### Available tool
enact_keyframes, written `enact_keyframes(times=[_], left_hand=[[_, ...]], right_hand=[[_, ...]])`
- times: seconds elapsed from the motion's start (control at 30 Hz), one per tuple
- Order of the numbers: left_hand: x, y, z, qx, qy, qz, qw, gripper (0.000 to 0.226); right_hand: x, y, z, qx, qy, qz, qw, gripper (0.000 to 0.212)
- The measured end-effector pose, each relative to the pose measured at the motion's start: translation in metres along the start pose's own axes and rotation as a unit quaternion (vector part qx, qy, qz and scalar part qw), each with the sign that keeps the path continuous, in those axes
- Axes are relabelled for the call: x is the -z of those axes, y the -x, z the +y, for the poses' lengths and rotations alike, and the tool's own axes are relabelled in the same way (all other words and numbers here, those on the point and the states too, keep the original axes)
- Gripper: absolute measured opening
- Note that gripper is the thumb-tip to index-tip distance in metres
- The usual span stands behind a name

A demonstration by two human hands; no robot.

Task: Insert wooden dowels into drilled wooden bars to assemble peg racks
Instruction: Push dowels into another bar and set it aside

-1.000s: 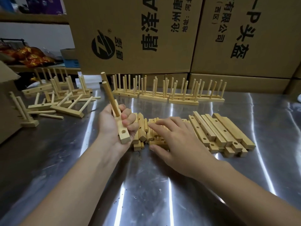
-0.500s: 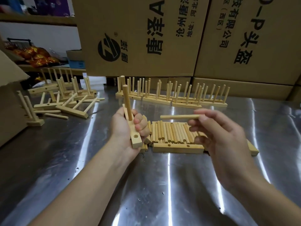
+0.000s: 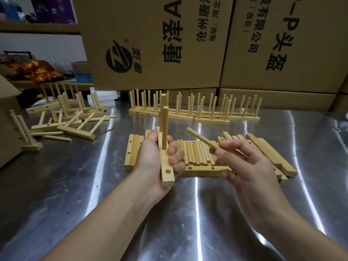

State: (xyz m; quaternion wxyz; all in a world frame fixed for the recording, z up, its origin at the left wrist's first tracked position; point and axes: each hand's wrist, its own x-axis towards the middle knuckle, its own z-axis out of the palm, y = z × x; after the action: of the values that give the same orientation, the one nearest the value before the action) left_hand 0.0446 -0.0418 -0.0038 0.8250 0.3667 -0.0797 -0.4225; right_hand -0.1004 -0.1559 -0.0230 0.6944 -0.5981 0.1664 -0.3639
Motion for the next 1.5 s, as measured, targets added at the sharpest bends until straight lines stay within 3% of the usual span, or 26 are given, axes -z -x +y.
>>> enact_keyframes(times=[0.13,0.3,0.5,0.73,0.8,0.93,1.03,1.13,1.27,1.5], left_hand=[[-0.001,0.000,-0.004,0.009,0.003,-0.001,1.000,0.043],[-0.002,0.000,-0.004,0.011,0.012,-0.005,1.000,0.044],[-0.002,0.000,-0.004,0.015,0.014,-0.007,1.000,0.045],[-0.001,0.001,-0.005,0.014,0.011,-0.003,1.000,0.044],[-0.001,0.000,-0.004,0.014,0.011,-0.001,1.000,0.043],[0.000,0.002,-0.004,0.017,0.011,0.000,1.000,0.043],[0.000,0.003,-0.004,0.011,0.003,0.004,1.000,0.043],[-0.001,0.002,-0.005,-0.005,-0.028,0.003,1.000,0.042],[-0.001,0.002,-0.008,-0.023,-0.073,-0.007,0.997,0.043],[0.003,0.005,-0.006,-0.033,-0.091,-0.025,0.995,0.041]], right_hand=[[-0.001,0.000,0.000,-0.012,0.000,-0.016,1.000,0.020],[0.000,-0.002,0.001,-0.125,-0.172,-0.105,0.972,0.049],[0.001,-0.003,-0.001,-0.141,-0.186,-0.190,0.954,0.033],[0.000,-0.002,-0.004,-0.130,-0.168,-0.191,0.958,0.033],[0.000,-0.001,-0.003,-0.098,-0.130,-0.180,0.970,0.035],[-0.002,-0.002,-0.002,-0.029,-0.052,-0.160,0.985,0.019],[0.001,-0.002,-0.002,-0.006,-0.003,-0.148,0.989,0.019],[0.001,0.000,-0.004,0.070,0.098,-0.144,0.982,0.016],[-0.002,0.006,-0.010,0.155,0.196,-0.186,0.950,0.013],[-0.005,0.017,-0.012,0.260,0.390,-0.243,0.849,0.015]])
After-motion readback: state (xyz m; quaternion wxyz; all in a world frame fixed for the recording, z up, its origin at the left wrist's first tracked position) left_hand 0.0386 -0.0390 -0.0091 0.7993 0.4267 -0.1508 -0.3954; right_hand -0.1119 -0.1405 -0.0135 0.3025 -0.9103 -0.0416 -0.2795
